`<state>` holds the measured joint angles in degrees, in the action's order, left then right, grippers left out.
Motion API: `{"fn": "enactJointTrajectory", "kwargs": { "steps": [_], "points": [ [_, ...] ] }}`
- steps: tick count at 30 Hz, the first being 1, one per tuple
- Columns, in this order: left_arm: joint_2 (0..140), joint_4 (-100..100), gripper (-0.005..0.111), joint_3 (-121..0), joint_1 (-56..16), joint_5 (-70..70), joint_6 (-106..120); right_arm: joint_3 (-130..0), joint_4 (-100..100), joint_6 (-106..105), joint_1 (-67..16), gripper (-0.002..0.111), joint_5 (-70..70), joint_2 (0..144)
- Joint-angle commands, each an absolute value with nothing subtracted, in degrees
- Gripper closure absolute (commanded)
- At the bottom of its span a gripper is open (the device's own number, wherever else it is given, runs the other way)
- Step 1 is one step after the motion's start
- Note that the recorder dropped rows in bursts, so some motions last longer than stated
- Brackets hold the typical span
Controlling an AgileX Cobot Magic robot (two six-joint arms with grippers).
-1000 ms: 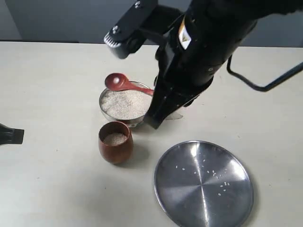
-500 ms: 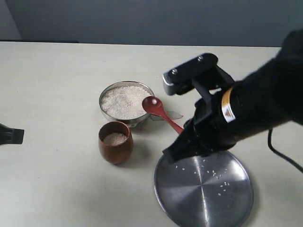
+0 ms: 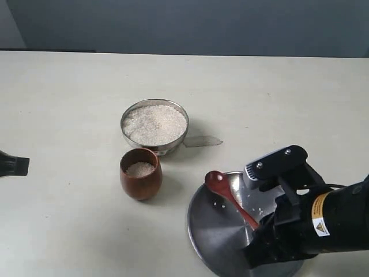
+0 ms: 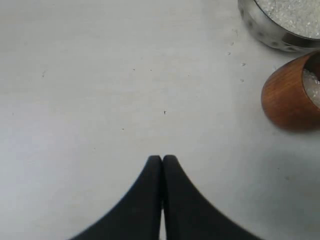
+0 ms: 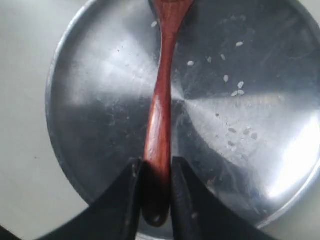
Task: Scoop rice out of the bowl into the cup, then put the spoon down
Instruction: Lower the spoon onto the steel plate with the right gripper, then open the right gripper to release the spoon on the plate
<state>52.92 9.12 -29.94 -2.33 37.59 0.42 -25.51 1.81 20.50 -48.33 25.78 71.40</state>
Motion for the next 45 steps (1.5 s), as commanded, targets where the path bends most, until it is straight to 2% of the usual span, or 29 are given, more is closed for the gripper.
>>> {"fn": "enactJointTrajectory", "kwargs": {
  "steps": [1, 12, 21, 23, 24, 26, 27, 34, 36, 38, 41, 45],
  "points": [
    [52.5, 9.1, 0.106, -29.7, -2.4, 37.4, 0.4, -24.0, 1.7, 20.6, -48.0, 0.109, 25.1, 70.8],
    [52.5, 9.0, 0.106, -29.7, -2.4, 37.4, 0.4, -23.8, 1.3, 20.6, -48.0, 0.109, 26.6, 71.0],
    [52.5, 9.0, 0.106, -29.7, -2.4, 37.4, 0.4, -23.8, 2.0, 20.6, -48.0, 0.108, 25.3, 77.2],
    [52.5, 9.0, 0.106, -29.7, -2.4, 37.4, 0.4, -23.8, 2.0, 20.6, -48.0, 0.099, 24.4, 78.1],
    [52.5, 9.0, 0.106, -29.7, -2.4, 37.4, 0.4, -23.8, 2.2, 20.6, -48.0, 0.086, 23.8, 78.9],
    [52.5, 9.0, 0.106, -29.7, -2.4, 37.4, 0.4, -23.8, 2.4, 20.6, -48.0, 0.074, 22.8, 79.7],
    [52.5, 9.0, 0.106, -29.7, -2.4, 37.4, 0.4, -23.8, 2.4, 20.6, -48.0, 0.072, 22.4, 79.7],
    [52.5, 9.0, 0.106, -29.7, -2.4, 37.4, 0.4, -27.1, 11.1, 25.2, -48.0, 0.074, 18.0, 75.1],
    [52.5, 9.0, 0.106, -29.7, -2.4, 37.4, 0.4, -29.7, 18.9, 31.3, -48.0, 0.083, 19.4, 73.3],
    [52.5, 9.0, 0.106, -29.7, -2.4, 37.4, 0.4, -32.0, 30.0, 41.1, -48.0, 0.106, 22.3, 72.2],
    [52.5, 9.0, 0.106, -29.7, -2.4, 37.4, 0.4, -32.6, 46.4, 58.3, -48.0, 0.108, 27.4, 70.9],
    [52.5, 9.0, 0.106, -29.7, -2.4, 37.4, 0.4, -32.6, 56.6, 65.6, -48.0, 0.108, 33.2, 68.4]
  ]
}}
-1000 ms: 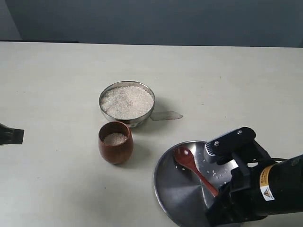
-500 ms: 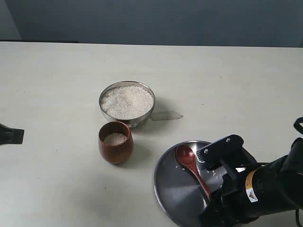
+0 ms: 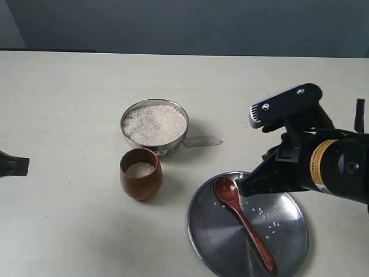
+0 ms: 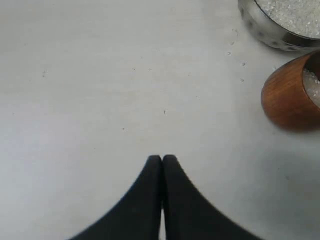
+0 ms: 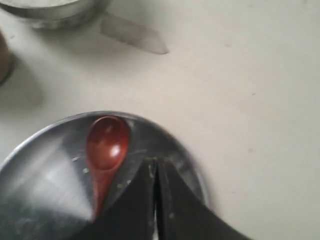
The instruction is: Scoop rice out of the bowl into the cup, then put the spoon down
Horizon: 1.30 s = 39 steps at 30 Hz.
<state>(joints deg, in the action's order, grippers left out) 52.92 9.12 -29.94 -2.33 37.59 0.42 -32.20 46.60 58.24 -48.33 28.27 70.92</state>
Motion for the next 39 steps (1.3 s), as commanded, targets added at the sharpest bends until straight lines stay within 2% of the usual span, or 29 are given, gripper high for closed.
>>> {"fn": "enactJointTrajectory", "kwargs": {
  "steps": [1, 8, 21, 32, 39],
  "points": [
    [52.5, 9.0, 0.106, -29.7, -2.4, 37.4, 0.4, -32.6, 58.3, 66.1, -48.0, 0.108, 34.3, 67.5],
    [52.5, 9.0, 0.106, -29.7, -2.4, 37.4, 0.4, -32.6, 62.1, 67.6, -48.0, 0.108, 41.2, 62.0],
    [52.5, 9.1, 0.106, -29.7, -2.4, 37.4, 0.4, -32.6, 60.9, 67.6, -48.0, 0.108, 41.7, 55.6],
    [52.5, 15.6, 0.106, -29.7, -2.4, 35.0, 3.0, -28.9, 59.8, 67.5, -48.0, 0.108, 44.2, 40.0],
    [43.7, 25.5, 0.106, -24.8, -2.4, 29.9, 14.7, -24.3, 57.8, 67.0, -48.0, 0.108, 45.4, 27.1]
  ]
}}
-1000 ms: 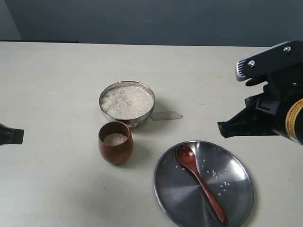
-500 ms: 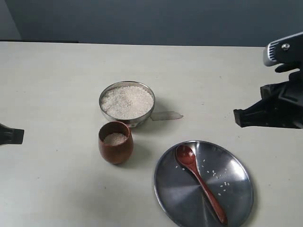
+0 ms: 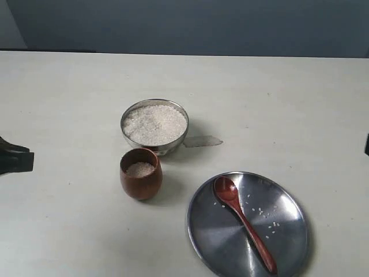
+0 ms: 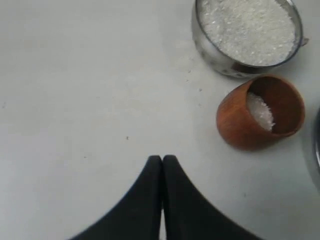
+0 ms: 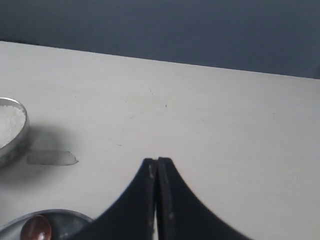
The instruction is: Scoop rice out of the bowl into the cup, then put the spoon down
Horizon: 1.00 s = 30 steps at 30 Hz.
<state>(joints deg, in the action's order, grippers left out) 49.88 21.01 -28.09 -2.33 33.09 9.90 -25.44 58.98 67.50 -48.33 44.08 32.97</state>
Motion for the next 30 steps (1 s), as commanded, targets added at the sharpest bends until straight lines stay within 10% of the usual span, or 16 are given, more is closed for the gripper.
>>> {"fn": "enactJointTrajectory", "kwargs": {
  "steps": [1, 30],
  "points": [
    [41.4, 25.7, 0.106, -23.6, -2.4, 29.3, 15.3, -24.3, 57.7, 66.4, -48.0, 0.108, 46.1, 25.4],
    [4.7, 26.5, 0.106, -22.1, -2.4, 33.9, 15.6, -24.3, 49.5, 58.8, -48.0, 0.108, 53.9, 15.2]
  ]
}}
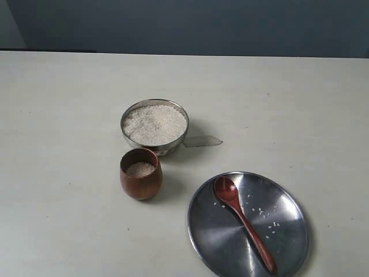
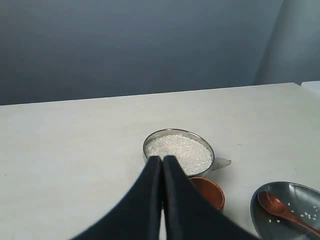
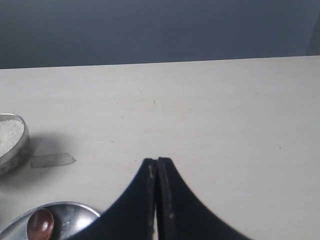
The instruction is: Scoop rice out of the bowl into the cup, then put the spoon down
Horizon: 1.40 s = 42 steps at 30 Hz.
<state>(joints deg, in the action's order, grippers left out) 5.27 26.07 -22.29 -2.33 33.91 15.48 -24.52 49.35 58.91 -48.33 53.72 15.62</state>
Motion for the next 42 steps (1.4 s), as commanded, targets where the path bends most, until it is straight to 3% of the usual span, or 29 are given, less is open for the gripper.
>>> {"fn": "enactJointTrajectory", "kwargs": {
  "steps": [1, 13, 21, 42],
  "points": [
    [4.7, 26.5, 0.106, -22.1, -2.4, 33.9, 15.6, -24.3, 49.5, 58.7, -48.0, 0.108, 53.9, 15.2],
    [3.8, 18.0, 0.106, -21.8, -2.4, 32.4, 16.6, -24.3, 49.4, 58.8, -48.0, 0.108, 53.9, 15.2],
    [0.0, 2.1, 0.106, -14.9, -2.4, 23.5, 0.0, -24.3, 49.1, 58.8, -48.0, 0.108, 53.8, 15.2],
    [0.0, 0.0, 0.106, 0.0, -2.4, 13.4, -1.4, -24.3, 49.1, 58.9, -48.0, 0.108, 53.6, 15.2]
  ]
}}
